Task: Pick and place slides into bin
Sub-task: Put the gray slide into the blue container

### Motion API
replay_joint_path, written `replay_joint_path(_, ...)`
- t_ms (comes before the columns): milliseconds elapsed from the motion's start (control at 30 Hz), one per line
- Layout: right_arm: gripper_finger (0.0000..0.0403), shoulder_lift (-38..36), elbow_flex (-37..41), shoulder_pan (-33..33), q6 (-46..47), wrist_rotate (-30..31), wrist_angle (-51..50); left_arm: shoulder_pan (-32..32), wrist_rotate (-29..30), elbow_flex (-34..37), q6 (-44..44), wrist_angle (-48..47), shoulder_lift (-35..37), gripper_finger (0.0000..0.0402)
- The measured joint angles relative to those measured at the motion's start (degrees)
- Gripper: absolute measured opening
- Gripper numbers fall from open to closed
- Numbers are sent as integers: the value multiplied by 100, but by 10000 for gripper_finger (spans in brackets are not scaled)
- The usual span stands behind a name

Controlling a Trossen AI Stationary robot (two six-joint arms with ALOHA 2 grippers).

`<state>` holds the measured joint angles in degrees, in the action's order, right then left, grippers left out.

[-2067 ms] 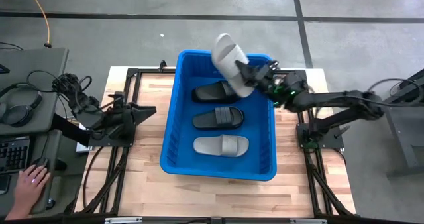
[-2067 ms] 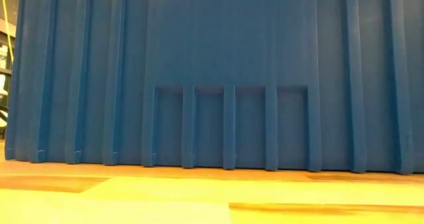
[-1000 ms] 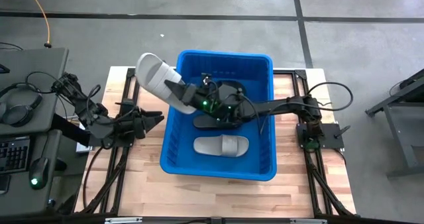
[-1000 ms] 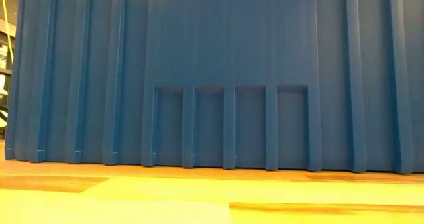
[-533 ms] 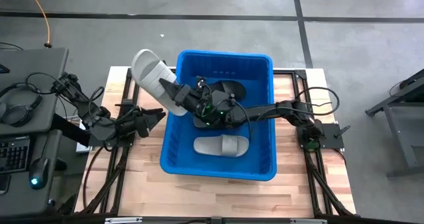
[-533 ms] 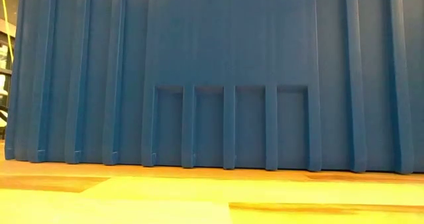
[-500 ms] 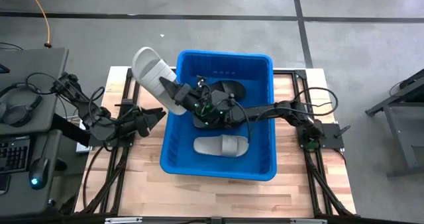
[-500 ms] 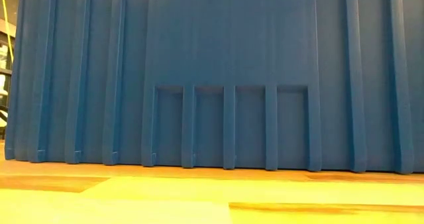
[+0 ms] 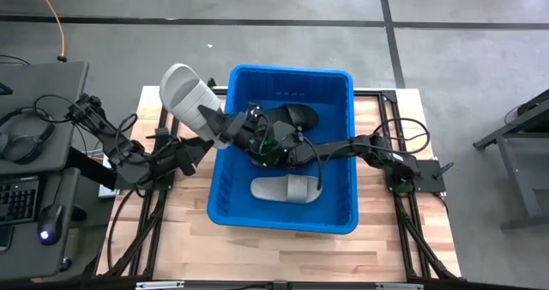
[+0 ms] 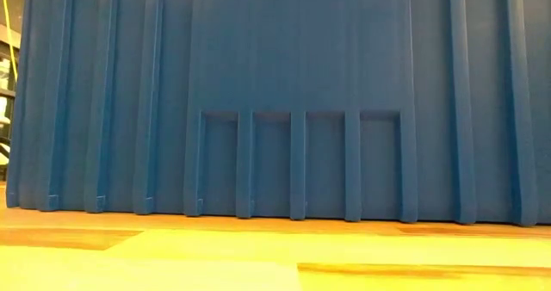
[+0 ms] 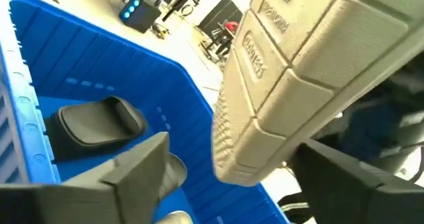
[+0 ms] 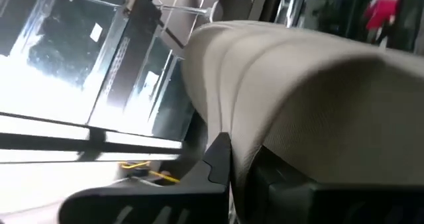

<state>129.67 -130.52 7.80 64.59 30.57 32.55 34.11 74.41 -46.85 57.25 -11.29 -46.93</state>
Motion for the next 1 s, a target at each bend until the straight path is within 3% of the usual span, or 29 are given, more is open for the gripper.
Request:
replay_joint_path(133, 0, 0, -1, 111, 63, 143, -36, 2, -5, 1, -491, 88, 43, 217)
replay_joint_path(367, 0, 0, 4, 124, 97, -656, -21, 4, -639, 0, -1187, 119, 339, 27)
replay_joint_path(533, 4, 0, 4, -8, -478, -1614, -16, 7, -712, 0, -1362, 122, 619, 26)
replay_joint_path(700, 34, -2, 4, -70, -512, -2087, -183, 9, -859, 2, -1410, -96, 897, 12)
replay_joint_path(1000, 172, -7, 4, -163, -597, -2782, -810, 9, -800, 9, -1399, -817, 1623, 6)
